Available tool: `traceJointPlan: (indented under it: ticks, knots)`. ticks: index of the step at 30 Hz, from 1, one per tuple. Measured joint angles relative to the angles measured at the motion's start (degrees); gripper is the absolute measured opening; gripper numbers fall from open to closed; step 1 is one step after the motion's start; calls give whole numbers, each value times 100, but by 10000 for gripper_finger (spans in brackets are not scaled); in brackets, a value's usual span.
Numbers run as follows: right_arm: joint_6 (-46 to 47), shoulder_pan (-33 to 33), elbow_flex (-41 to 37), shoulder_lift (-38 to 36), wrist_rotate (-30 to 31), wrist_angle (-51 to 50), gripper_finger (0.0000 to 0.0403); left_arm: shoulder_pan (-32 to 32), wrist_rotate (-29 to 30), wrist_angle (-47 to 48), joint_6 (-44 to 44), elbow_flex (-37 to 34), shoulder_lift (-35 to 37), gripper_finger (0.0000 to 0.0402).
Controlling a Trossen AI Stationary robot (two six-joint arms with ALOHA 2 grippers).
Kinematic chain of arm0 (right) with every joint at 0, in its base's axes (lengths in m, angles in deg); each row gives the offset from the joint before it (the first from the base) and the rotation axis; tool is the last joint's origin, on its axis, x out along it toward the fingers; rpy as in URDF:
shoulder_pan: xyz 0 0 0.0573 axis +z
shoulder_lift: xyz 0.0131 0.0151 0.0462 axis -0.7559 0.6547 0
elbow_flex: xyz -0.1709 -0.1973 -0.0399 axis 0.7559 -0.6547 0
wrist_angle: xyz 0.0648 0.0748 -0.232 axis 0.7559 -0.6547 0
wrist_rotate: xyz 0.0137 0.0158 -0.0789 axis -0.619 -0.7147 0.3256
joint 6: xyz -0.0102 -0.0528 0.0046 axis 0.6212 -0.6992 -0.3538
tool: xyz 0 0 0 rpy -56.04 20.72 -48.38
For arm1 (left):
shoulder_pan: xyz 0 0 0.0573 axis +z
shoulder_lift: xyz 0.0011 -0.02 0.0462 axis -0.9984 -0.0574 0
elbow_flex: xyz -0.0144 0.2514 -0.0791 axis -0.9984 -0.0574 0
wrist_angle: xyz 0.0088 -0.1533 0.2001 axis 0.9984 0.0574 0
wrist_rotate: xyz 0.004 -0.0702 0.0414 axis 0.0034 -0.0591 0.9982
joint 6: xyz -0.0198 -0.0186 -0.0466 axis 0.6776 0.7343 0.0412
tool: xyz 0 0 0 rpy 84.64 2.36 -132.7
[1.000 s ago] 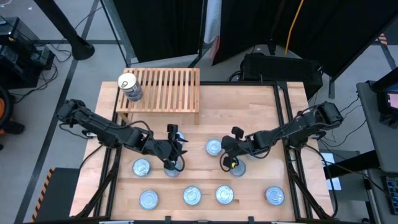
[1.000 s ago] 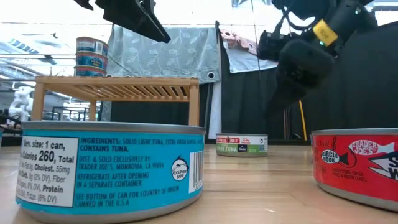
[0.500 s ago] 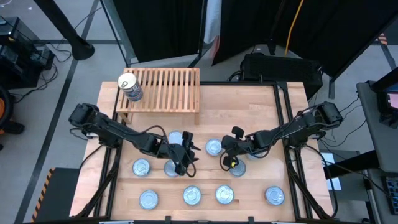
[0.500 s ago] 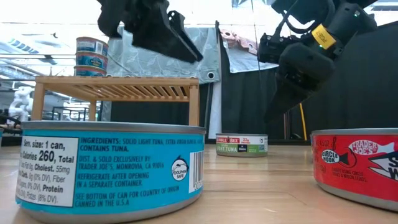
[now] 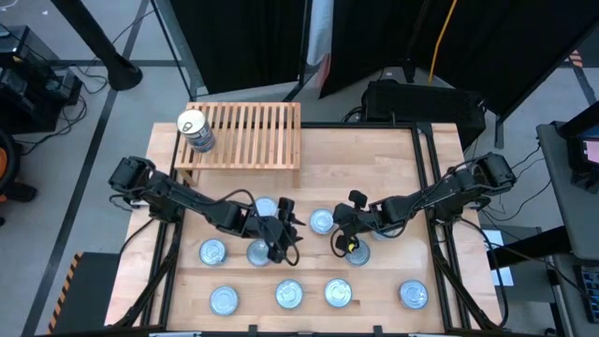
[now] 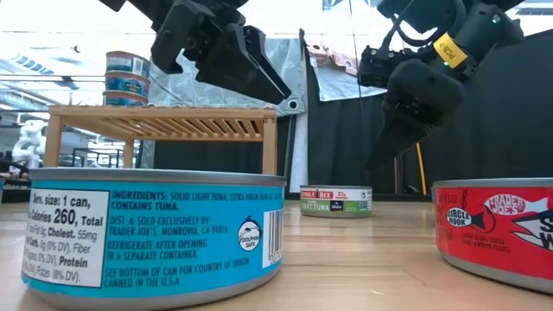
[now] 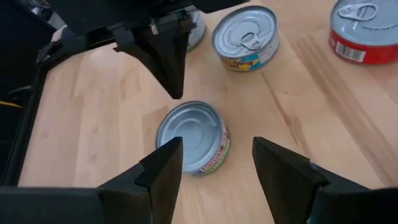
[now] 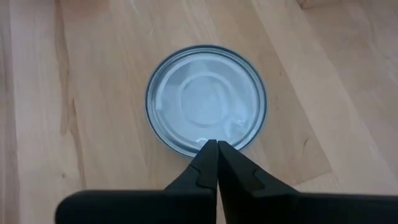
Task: Stack canned seafood by type on shelf
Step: Put the center green can on the shelf
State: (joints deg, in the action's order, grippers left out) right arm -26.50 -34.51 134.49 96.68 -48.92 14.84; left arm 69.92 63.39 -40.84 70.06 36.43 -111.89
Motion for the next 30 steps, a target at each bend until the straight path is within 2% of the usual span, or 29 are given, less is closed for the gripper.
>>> traceJointPlan:
  ticks: [13,18,24,30]
  knots:
    - [264,-39,0,0,-159,-1,0,65,-94,24,17,0,0,200]
    - [273,-75,-4,209,-167,42,0,65,-96,26,18,0,0,200]
    - [275,-220,14,525,-481,351,0,65,-96,65,18,0,0,200]
    - [251,-264,17,472,-605,299,0,69,-96,73,15,0,0,200]
